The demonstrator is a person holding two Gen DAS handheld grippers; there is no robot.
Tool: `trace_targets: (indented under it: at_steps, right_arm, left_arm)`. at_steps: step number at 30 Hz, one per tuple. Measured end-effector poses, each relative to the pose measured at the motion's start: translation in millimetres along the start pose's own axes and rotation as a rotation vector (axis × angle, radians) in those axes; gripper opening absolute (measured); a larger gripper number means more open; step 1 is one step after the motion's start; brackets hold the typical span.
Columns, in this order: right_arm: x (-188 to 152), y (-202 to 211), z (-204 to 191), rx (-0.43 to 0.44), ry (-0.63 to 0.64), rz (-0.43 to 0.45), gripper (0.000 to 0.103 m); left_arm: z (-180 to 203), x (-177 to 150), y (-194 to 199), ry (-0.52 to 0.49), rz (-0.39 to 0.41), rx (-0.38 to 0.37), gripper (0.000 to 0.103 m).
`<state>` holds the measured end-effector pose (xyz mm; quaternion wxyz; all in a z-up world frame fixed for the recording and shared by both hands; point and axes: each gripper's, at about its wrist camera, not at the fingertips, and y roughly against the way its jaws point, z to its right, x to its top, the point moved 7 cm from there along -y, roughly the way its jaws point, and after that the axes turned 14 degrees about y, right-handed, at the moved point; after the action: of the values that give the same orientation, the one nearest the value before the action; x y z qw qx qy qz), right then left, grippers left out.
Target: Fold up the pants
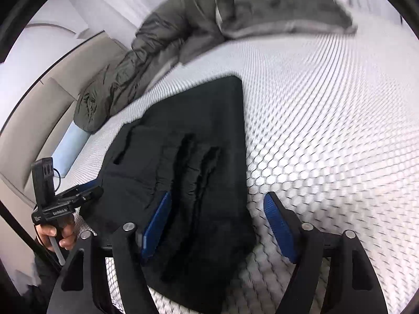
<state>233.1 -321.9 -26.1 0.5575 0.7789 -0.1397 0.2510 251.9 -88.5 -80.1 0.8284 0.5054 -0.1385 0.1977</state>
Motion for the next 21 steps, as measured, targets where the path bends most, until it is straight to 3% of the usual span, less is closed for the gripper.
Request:
trace_targets:
  at_steps: [1, 5, 9, 12, 14, 18, 19, 21]
  right_arm:
    - [3, -7, -1, 0.023, 0.003, -0.008, 0.039]
    - [22, -19, -1, 0.029, 0.033, -0.01, 0.028]
    - [48, -33, 8, -0.03, 0.067, -0.006, 0.028]
    - [49, -34, 11, -0.046, 0.08, -0.041, 0.039]
    - [47, -23, 10, -0.055, 0.091, -0.042, 0.041]
    - [15, -3, 16, -0.183, 0.193, -0.096, 0.041]
    - [4, -2, 24, -0.202, 0.177, -0.125, 0.041]
    - [0, 12, 25, -0.194, 0.133, -0.087, 0.042]
  left_arm:
    - [1, 2, -2, 0.008, -0.013, -0.01, 0.064]
    - [5, 27, -7, 0.005, 0.002, 0.001, 0.051]
    - [0, 42, -18, 0.026, 0.031, 0.013, 0.052]
    - [7, 37, -13, -0.022, 0.065, 0.06, 0.056]
    - [10, 28, -7, -0.076, 0.091, 0.096, 0.061]
    - [2, 6, 1, -0.119, 0.108, 0.145, 0.067]
    - [3, 4, 6, -0.124, 0.123, 0.175, 0.07]
    - [13, 2, 22, -0.165, 0.188, 0.216, 0.071]
